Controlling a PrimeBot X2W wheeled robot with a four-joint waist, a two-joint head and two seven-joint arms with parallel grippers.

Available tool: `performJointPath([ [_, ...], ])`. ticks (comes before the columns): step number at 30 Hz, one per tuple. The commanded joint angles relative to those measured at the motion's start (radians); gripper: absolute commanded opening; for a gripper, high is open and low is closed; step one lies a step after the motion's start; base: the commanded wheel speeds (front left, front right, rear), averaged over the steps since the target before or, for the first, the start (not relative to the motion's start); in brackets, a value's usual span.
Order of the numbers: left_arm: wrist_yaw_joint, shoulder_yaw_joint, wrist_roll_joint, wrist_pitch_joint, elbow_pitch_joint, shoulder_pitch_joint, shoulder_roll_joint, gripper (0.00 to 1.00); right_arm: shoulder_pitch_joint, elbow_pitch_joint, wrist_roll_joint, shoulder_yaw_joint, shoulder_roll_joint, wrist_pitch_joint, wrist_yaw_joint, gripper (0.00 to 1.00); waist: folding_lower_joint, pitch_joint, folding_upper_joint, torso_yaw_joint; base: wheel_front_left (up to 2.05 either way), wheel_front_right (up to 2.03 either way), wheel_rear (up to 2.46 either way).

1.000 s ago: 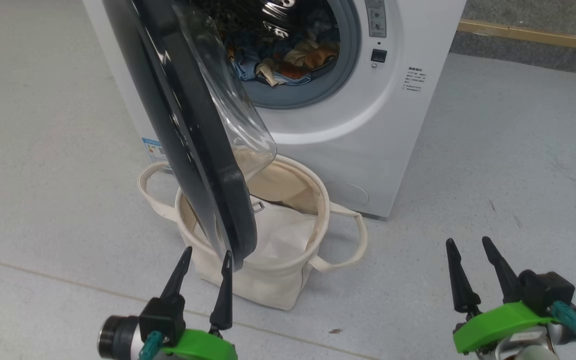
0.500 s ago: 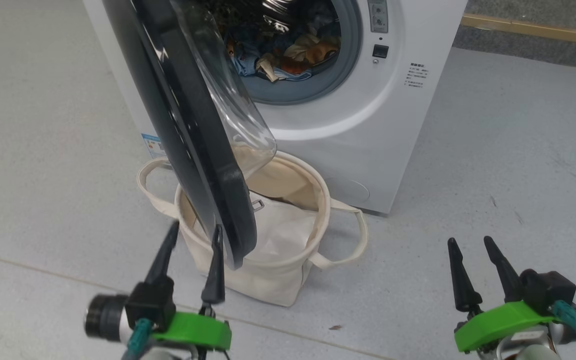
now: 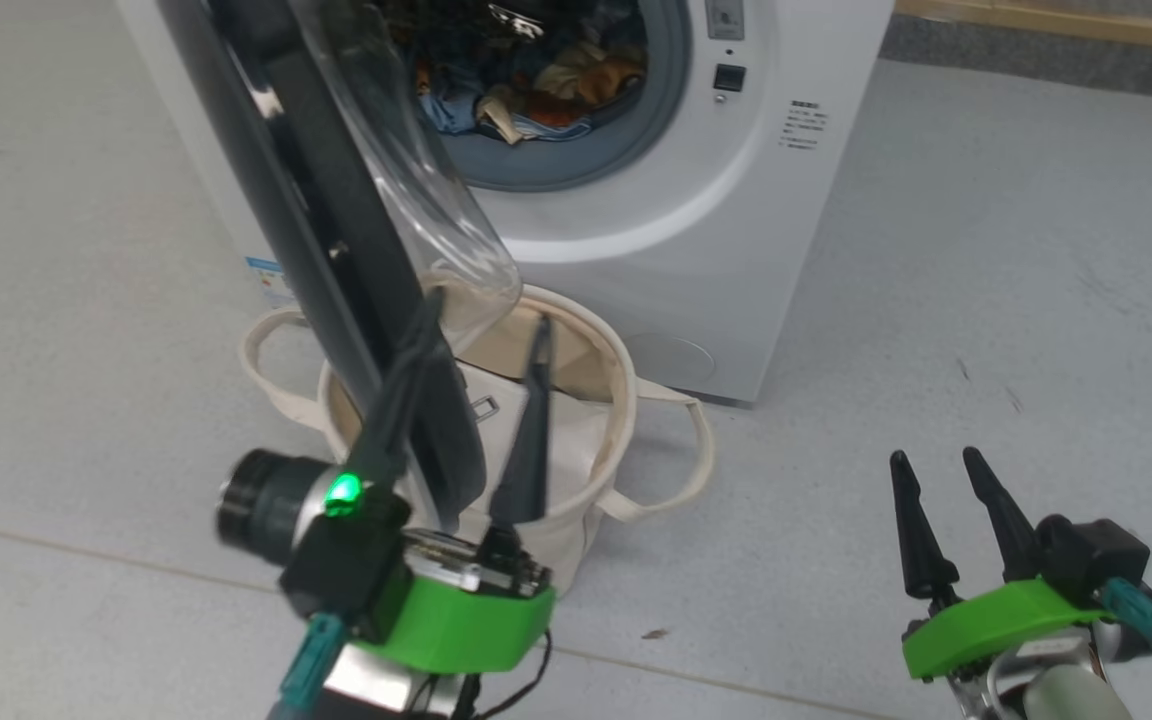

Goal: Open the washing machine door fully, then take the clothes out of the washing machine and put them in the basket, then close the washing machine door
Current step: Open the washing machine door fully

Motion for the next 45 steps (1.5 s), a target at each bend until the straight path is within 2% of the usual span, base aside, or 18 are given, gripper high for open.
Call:
performJointPath([
  [1,0.007,0.02,-0.017,-0.005,-0.014,-0.054,0.005,1.0,-0.044,-0.027,-0.003,0.023,0.004,-0.012,0.001,1.0,0.0,0.009,0.0,-0.013,0.0,0.0,0.0],
  [2,0.007,0.01,-0.032,-0.005,0.007,-0.061,0.005,0.99,-0.049,-0.028,-0.001,0.025,0.005,-0.012,0.001,1.0,0.0,0.013,0.0,-0.02,0.0,0.0,0.0],
  [3,0.006,0.002,-0.04,-0.005,0.034,-0.068,0.005,0.63,-0.053,-0.028,0.0,0.025,0.006,-0.012,0.001,1.0,0.0,0.016,0.0,-0.027,0.0,0.0,0.0],
  [4,0.004,-0.006,-0.042,-0.005,0.064,-0.076,0.005,0.08,-0.057,-0.029,0.001,0.025,0.007,-0.012,0.001,1.0,0.0,0.019,0.0,-0.033,0.0,0.0,0.0],
  [5,0.003,-0.014,-0.05,-0.005,0.092,-0.084,0.005,0.02,-0.06,-0.03,0.003,0.025,0.008,-0.012,0.001,1.0,0.0,0.022,0.0,-0.039,0.0,0.0,0.0],
  [12,0.011,-0.046,-0.085,-0.005,0.256,-0.109,0.005,0.0,-0.066,-0.028,0.008,0.018,0.015,-0.012,0.001,1.0,0.0,0.032,0.0,-0.059,0.0,0.0,0.0],
  [16,0.06,-0.026,-0.102,-0.005,0.33,-0.117,0.005,0.0,-0.068,-0.027,0.01,0.016,0.019,-0.012,0.001,1.0,0.0,0.037,0.0,-0.061,0.0,0.0,0.0],
  [21,0.113,-0.005,-0.113,-0.005,0.369,-0.12,0.005,0.0,-0.069,-0.022,0.012,0.019,0.021,-0.012,0.001,1.0,0.0,0.04,0.0,-0.049,0.0,0.0,0.0],
  [29,0.144,0.008,-0.129,-0.005,0.379,-0.11,0.005,0.0,-0.066,-0.02,0.012,0.02,0.019,-0.012,0.001,1.0,0.0,0.037,0.0,-0.009,0.0,0.0,0.0],
  [38,0.152,0.032,-0.132,-0.005,0.367,-0.071,0.005,0.03,-0.055,-0.011,0.015,0.021,0.015,-0.012,0.001,1.0,0.0,0.02,0.0,0.069,0.0,0.0,0.0],
  [45,0.144,0.068,-0.124,-0.005,0.362,-0.035,0.005,0.02,-0.04,0.006,0.018,0.022,0.017,-0.012,0.001,1.0,0.0,-0.005,0.0,0.148,0.0,0.0,0.0],
])
